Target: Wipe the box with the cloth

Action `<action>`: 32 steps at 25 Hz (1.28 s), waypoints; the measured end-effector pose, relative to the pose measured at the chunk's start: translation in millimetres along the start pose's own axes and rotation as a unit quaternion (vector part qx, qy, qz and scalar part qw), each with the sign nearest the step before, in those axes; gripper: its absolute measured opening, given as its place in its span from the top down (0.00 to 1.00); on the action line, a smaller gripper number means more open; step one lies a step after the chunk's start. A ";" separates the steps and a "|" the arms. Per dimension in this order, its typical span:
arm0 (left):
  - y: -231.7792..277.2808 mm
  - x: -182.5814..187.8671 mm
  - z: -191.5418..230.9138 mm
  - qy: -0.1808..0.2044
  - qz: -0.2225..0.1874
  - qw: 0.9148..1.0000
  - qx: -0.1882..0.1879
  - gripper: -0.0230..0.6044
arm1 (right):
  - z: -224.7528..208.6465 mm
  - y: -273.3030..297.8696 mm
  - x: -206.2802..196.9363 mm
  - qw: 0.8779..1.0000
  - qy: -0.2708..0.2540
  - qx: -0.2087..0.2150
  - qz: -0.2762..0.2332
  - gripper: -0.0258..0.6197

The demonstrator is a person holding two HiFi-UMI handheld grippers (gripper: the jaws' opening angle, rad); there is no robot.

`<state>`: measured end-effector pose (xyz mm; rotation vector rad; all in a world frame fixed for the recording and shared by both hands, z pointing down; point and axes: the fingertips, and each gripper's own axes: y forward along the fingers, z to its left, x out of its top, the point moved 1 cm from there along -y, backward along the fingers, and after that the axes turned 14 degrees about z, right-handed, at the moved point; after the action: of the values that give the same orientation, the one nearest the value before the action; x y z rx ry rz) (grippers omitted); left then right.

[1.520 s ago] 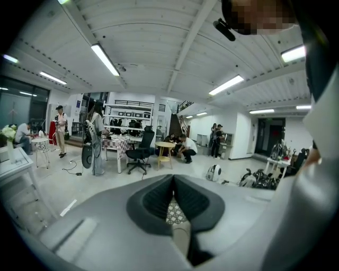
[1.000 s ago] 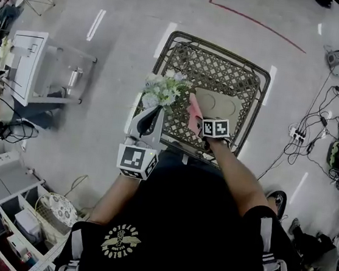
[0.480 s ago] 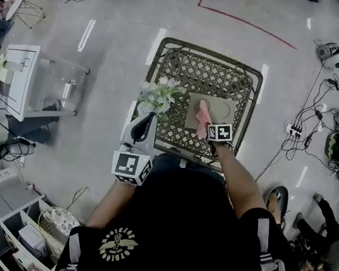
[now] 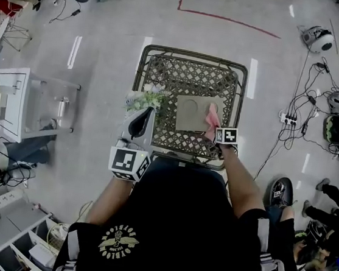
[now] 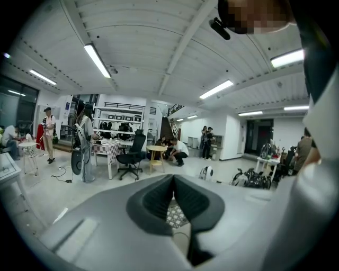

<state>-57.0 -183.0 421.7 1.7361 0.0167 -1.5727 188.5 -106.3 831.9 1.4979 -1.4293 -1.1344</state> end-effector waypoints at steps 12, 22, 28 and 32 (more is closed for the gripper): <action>2.1 34.9 -16.7 0.012 -0.043 0.999 -0.009 0.96 | 35.6 -156.3 -3.6 0.972 -0.088 0.045 -0.211 0.94; -7.3 46.6 -28.9 -0.017 -0.063 0.998 -0.009 0.96 | 70.8 -303.1 19.1 0.927 -0.111 0.107 -0.343 0.94; -16.9 66.7 -46.1 0.001 -0.079 0.997 -0.003 0.96 | 74.1 -394.4 42.6 0.892 -0.142 0.095 -0.419 0.94; -27.6 85.2 -50.9 0.003 -0.103 0.995 0.000 0.96 | 82.0 -449.1 55.6 0.867 -0.169 0.081 -0.461 0.94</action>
<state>-7.7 -176.5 331.5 1.7840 0.2045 -1.7140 252.7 -120.0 376.8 2.2945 -1.0012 -1.9536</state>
